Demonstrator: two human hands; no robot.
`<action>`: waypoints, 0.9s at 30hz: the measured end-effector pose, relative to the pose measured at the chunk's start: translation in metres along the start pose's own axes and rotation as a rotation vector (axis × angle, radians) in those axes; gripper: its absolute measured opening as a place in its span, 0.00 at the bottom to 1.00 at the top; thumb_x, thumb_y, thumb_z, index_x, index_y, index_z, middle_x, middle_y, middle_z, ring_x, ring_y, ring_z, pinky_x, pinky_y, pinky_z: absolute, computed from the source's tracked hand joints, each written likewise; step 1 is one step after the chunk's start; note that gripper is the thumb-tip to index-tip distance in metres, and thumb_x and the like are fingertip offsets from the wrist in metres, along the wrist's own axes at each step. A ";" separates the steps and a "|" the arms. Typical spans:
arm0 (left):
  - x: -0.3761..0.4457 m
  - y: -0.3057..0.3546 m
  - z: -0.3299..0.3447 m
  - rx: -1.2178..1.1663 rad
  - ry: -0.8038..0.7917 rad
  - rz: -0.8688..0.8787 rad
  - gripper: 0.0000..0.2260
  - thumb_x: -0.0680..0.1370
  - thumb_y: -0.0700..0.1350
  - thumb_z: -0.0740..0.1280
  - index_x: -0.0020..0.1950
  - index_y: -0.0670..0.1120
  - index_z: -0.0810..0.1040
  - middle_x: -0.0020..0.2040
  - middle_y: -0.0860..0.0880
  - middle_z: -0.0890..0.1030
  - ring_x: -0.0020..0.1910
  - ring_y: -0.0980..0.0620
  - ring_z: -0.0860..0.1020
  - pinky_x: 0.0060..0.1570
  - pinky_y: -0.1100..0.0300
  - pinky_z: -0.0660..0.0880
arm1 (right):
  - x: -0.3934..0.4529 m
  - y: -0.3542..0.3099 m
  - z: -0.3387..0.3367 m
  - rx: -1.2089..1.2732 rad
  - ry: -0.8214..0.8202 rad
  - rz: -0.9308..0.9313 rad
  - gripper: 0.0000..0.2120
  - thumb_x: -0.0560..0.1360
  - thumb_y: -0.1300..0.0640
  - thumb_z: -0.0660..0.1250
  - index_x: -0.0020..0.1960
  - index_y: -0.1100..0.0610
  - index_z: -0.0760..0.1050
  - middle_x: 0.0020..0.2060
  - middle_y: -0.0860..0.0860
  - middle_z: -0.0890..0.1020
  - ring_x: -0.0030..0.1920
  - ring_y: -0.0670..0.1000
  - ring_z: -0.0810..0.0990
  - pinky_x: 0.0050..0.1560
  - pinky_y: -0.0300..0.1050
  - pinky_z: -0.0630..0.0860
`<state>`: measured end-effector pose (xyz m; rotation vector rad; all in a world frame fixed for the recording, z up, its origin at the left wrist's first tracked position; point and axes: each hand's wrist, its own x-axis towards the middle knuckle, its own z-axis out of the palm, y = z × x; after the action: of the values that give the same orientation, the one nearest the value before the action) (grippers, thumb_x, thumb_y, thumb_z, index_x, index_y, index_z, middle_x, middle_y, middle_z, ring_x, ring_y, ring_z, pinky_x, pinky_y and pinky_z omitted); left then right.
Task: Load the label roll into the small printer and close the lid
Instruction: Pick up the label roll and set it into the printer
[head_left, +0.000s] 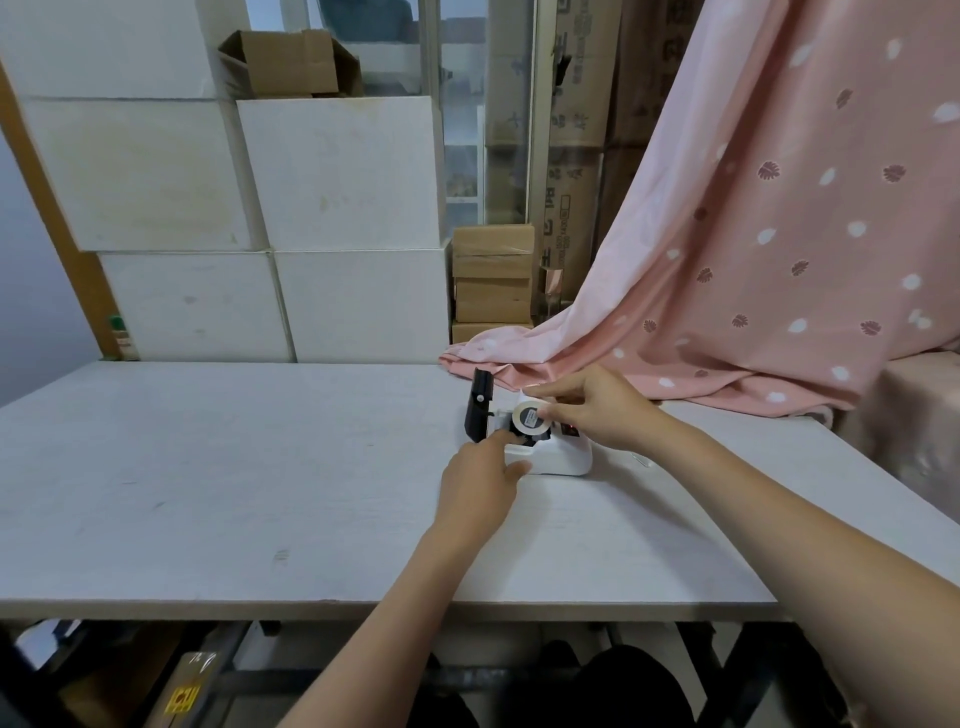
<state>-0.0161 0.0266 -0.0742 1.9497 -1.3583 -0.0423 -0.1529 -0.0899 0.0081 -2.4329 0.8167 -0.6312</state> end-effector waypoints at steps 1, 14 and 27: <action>0.000 -0.001 0.000 -0.009 0.002 -0.005 0.13 0.79 0.51 0.68 0.63 0.52 0.78 0.41 0.47 0.81 0.45 0.44 0.79 0.45 0.50 0.78 | -0.001 -0.001 0.000 -0.017 -0.014 -0.010 0.15 0.78 0.55 0.73 0.64 0.47 0.84 0.42 0.44 0.86 0.43 0.45 0.81 0.44 0.34 0.73; -0.001 -0.001 0.002 -0.030 0.039 -0.008 0.13 0.79 0.49 0.69 0.62 0.47 0.77 0.41 0.42 0.82 0.44 0.41 0.80 0.46 0.47 0.78 | 0.010 -0.018 -0.002 -0.339 -0.153 -0.128 0.15 0.79 0.53 0.71 0.65 0.44 0.83 0.31 0.35 0.67 0.35 0.40 0.69 0.37 0.30 0.65; -0.006 0.004 -0.001 0.012 0.045 0.017 0.14 0.80 0.48 0.67 0.64 0.47 0.75 0.36 0.45 0.78 0.41 0.41 0.79 0.43 0.47 0.78 | 0.024 -0.020 0.004 -0.447 -0.295 -0.121 0.15 0.79 0.50 0.71 0.65 0.41 0.83 0.47 0.48 0.80 0.48 0.50 0.73 0.46 0.45 0.70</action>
<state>-0.0211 0.0312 -0.0736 1.9371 -1.3482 0.0180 -0.1251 -0.0905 0.0230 -2.9024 0.7519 -0.1254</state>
